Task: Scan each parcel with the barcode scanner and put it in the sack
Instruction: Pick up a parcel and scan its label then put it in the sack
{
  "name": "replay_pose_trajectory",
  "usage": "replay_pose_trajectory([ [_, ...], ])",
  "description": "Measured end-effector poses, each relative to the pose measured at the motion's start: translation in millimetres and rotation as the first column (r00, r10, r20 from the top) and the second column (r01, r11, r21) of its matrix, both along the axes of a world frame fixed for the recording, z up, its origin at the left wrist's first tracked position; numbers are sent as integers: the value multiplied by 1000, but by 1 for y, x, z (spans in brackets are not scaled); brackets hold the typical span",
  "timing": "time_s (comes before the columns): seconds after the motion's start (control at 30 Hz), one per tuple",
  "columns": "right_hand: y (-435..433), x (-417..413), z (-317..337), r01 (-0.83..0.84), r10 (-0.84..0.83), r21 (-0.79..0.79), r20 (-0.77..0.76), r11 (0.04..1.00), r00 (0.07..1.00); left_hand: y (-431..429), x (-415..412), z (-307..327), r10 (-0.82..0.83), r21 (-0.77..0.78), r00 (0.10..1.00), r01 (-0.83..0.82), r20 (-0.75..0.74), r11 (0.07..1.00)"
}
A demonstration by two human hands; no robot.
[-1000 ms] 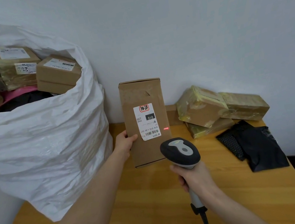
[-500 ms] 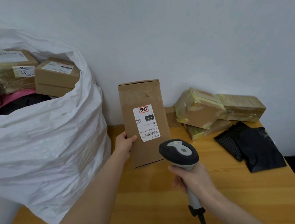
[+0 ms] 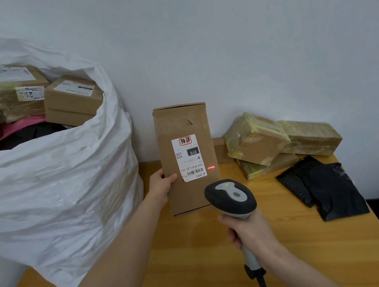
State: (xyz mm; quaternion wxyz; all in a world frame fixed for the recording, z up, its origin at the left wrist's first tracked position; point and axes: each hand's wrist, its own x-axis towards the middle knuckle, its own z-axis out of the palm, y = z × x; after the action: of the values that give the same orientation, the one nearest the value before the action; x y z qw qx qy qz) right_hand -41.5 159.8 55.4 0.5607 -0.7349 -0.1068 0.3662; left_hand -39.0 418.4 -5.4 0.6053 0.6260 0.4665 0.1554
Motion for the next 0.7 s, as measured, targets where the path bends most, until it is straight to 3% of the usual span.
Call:
replay_pose_trajectory([
  [0.23,1,2,-4,9,-9,28,-16,1000,1000,-3,-1,5,-6,-6,1000,6,7,1000],
  [0.43,6,22,9,24,-30,164,35,986,999,-7,0,28,-20,16,999,19,44,1000],
  [0.57,31,54,41,7,-35,293,92,956,995,-3,0,88,-56,107,993,44,104,993],
  [0.7,78,68,97,-110,22,447,197,888,980,22,-17,198,-130,320,969,57,210,946],
])
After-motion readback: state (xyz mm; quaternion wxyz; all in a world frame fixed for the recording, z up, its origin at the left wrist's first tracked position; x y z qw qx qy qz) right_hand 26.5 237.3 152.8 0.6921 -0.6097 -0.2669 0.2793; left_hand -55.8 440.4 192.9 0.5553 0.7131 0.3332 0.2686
